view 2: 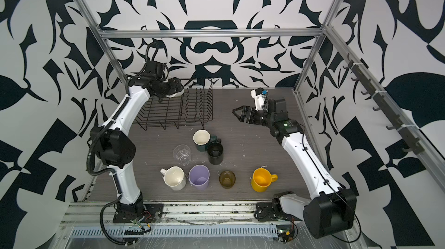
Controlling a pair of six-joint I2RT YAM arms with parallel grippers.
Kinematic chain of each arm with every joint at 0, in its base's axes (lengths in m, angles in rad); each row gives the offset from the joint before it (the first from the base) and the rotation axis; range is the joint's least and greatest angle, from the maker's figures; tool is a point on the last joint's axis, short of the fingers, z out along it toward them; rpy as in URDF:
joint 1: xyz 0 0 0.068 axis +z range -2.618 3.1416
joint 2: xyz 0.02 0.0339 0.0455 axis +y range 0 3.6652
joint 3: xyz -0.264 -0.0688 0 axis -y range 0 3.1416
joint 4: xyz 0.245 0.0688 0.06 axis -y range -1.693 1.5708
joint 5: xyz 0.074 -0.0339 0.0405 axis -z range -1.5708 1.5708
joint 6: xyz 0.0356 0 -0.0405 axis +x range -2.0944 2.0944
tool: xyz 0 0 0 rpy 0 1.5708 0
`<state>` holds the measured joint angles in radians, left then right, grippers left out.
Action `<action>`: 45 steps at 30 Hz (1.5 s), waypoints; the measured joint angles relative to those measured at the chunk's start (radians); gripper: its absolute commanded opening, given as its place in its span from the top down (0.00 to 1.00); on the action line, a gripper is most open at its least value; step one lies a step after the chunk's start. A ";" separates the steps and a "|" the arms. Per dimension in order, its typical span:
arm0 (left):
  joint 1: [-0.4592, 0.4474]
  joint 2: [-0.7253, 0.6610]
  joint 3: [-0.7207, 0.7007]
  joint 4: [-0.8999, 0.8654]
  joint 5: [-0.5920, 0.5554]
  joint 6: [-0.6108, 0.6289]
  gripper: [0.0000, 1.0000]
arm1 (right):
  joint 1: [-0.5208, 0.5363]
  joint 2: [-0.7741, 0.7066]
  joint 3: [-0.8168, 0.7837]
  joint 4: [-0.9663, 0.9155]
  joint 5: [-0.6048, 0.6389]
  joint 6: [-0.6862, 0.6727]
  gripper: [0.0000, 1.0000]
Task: Load cups into a dish rack
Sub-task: Place the cup upside down at the dish rack.
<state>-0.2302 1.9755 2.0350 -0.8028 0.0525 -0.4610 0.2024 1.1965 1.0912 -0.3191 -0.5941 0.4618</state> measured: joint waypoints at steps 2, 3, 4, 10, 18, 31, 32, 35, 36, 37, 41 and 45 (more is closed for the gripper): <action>0.002 0.037 0.045 -0.026 -0.007 -0.010 1.00 | 0.000 -0.006 -0.003 -0.007 0.000 -0.003 0.15; 0.003 0.055 0.064 -0.036 -0.009 -0.014 1.00 | 0.000 -0.010 -0.006 -0.007 0.001 -0.006 0.15; 0.004 0.071 0.083 -0.047 -0.012 -0.019 1.00 | 0.000 -0.013 -0.010 -0.008 0.001 -0.010 0.15; 0.008 0.159 0.182 -0.083 -0.034 -0.059 1.00 | 0.000 -0.029 -0.039 -0.015 0.001 -0.021 0.15; 0.014 0.265 0.280 -0.096 -0.044 -0.117 1.00 | 0.000 -0.052 -0.061 -0.017 0.000 -0.022 0.15; 0.017 0.423 0.415 -0.098 -0.049 -0.182 1.00 | 0.000 -0.083 -0.130 -0.012 -0.005 -0.020 0.14; 0.018 0.431 0.417 -0.097 -0.048 -0.186 1.00 | 0.000 -0.083 -0.132 -0.012 -0.005 -0.020 0.14; 0.021 0.449 0.420 -0.100 -0.048 -0.196 1.00 | 0.000 -0.083 -0.132 -0.007 -0.009 -0.020 0.15; 0.022 0.455 0.420 -0.099 -0.048 -0.198 1.00 | 0.000 -0.083 -0.132 -0.005 -0.011 -0.020 0.15; 0.023 0.460 0.420 -0.097 -0.048 -0.201 1.00 | 0.000 -0.083 -0.132 -0.002 -0.013 -0.020 0.15; 0.029 0.474 0.420 -0.085 -0.048 -0.206 1.00 | 0.000 -0.083 -0.132 0.003 -0.017 -0.020 0.15; 0.034 0.490 0.428 -0.083 -0.040 -0.217 1.00 | 0.000 -0.083 -0.132 0.003 -0.022 -0.017 0.15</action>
<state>-0.1963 2.4653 2.4626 -0.8856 0.0124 -0.6781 0.2020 1.1137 0.9592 -0.3157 -0.6163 0.4450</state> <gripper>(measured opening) 0.895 0.854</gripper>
